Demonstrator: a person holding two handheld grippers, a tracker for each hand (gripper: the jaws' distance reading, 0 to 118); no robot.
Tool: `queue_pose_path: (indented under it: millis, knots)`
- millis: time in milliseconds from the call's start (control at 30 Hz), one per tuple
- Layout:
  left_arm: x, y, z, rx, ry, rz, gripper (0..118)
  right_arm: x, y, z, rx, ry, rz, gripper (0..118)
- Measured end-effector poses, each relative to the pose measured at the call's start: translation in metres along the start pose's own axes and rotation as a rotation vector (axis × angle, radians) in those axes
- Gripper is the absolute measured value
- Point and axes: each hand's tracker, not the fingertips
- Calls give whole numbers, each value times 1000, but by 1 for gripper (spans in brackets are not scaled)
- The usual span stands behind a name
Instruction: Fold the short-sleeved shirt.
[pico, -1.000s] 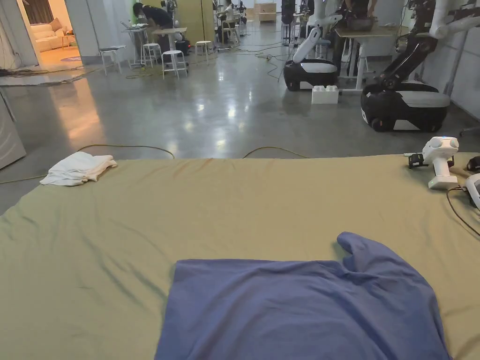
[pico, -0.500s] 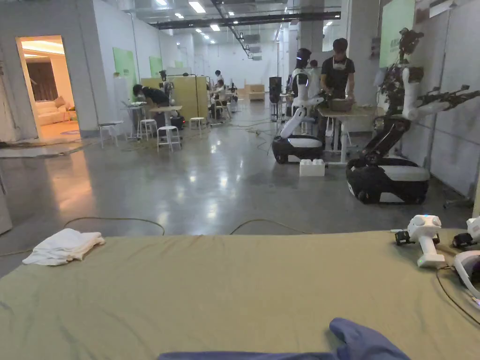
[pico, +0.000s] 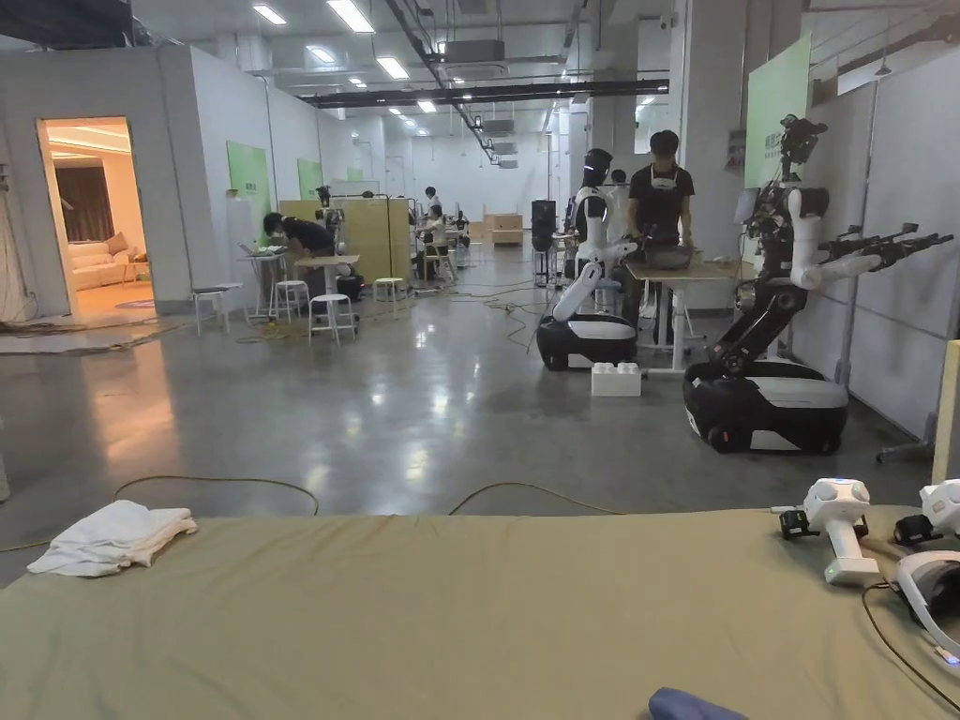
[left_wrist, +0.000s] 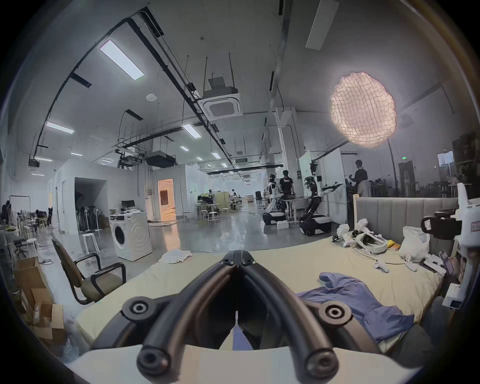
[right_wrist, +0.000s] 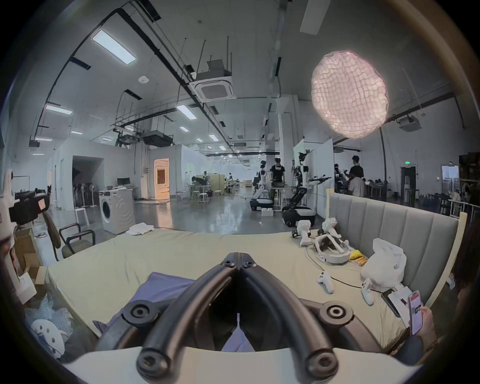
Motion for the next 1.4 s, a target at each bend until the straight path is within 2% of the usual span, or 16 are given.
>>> queue_pose_path:
  millis: [333,500,533,567,633,667,767,867,900,1000,1133,1167,1200,1233,1267,1400]
  knots:
    - [-9,-1,-10,-40,-52,86,0,-5,0,-7,18,16,27,0]
    - [-20,-19,-23,-121,-48,122,0,4,-4,-10,9,0,-19,0]
    - [-23,-27,-27,-149,-37,125,7,6,-6,-10,-3,-10,-25,0]
    - [-29,-36,-33,-198,-54,135,24,9,-10,-11,-18,-8,-30,0]
    - [-43,-62,-41,-312,-144,184,72,12,-18,-10,-59,-3,-43,0]
    - [-51,-81,-46,-370,-156,224,73,15,-22,-9,-84,4,-52,0]
    - [-66,-145,-68,-594,-166,265,73,21,-36,-7,-142,1,-65,0]
    - [-69,-214,-86,-795,-158,202,73,28,-51,-7,-189,-19,-87,0]
    - [-70,-233,-88,-810,-153,217,73,31,-55,-7,-210,-22,-102,0]
    - [-69,-267,-104,-956,-182,269,73,38,-64,-7,-249,-35,-126,0]
    - [-60,-291,-120,-1087,-199,243,71,48,-72,-5,-285,-57,-151,0]
    - [-59,-294,-125,-1103,-203,247,68,51,-73,-5,-292,-61,-157,0]
    - [-58,-297,-126,-1117,-206,245,59,54,-75,-4,-300,-66,-162,0]
    - [-56,-299,-130,-1136,-210,238,30,57,-78,-3,-307,-77,-165,0]
    - [-54,-301,-133,-1133,-210,231,17,60,-80,-3,-315,-88,-167,0]
    - [-46,-304,-140,-1177,-231,205,14,64,-89,1,-378,-135,-177,0]
